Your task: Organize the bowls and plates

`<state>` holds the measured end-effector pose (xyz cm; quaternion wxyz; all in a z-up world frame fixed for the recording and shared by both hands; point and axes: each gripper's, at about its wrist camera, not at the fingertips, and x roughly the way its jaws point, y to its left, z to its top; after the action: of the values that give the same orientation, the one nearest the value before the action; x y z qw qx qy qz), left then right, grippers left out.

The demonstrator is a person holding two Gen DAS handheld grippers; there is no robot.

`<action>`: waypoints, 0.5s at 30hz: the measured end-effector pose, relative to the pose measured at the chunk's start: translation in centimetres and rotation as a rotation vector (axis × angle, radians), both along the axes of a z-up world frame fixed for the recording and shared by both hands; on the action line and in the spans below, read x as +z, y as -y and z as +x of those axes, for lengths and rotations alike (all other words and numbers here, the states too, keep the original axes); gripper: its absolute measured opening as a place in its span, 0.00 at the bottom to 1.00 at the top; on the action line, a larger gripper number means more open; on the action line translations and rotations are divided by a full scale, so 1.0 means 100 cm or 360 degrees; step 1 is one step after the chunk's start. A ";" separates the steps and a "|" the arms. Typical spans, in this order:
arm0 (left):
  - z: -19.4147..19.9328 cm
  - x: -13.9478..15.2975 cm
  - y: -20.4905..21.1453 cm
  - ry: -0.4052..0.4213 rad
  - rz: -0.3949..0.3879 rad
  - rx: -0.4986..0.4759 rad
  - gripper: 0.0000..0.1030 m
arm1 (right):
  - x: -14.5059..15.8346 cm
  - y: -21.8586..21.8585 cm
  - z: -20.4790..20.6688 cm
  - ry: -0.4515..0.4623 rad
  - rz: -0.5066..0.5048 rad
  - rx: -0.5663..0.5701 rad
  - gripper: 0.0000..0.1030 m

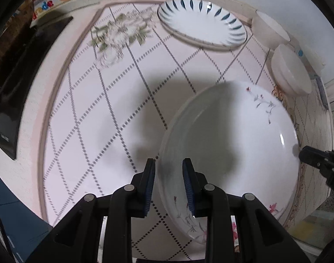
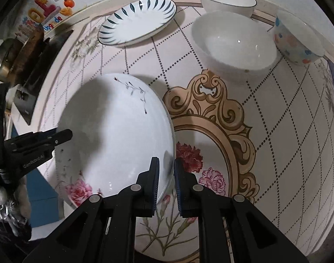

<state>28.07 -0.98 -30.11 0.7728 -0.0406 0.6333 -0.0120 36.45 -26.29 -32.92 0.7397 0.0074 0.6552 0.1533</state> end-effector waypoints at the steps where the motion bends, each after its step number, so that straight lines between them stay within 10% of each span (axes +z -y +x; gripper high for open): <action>1: 0.002 0.009 -0.002 0.0022 -0.0007 0.0006 0.23 | 0.004 0.002 0.002 -0.0004 0.0003 -0.0007 0.15; 4: 0.011 0.039 -0.008 0.0103 -0.0020 0.0015 0.23 | 0.023 0.008 0.012 0.0008 0.0052 -0.0041 0.16; 8: 0.047 0.075 -0.020 0.0190 -0.0141 0.0067 0.43 | 0.063 0.011 0.043 0.0056 0.0195 -0.0087 0.45; 15: 0.144 0.057 -0.033 0.0146 -0.0204 0.0195 0.46 | 0.078 0.002 0.138 0.0101 0.0368 -0.0217 0.52</action>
<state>42.46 2.32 -24.39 0.7960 -0.1279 0.5915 -0.0071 50.27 -26.46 -25.11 0.7630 0.1323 0.6074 0.1774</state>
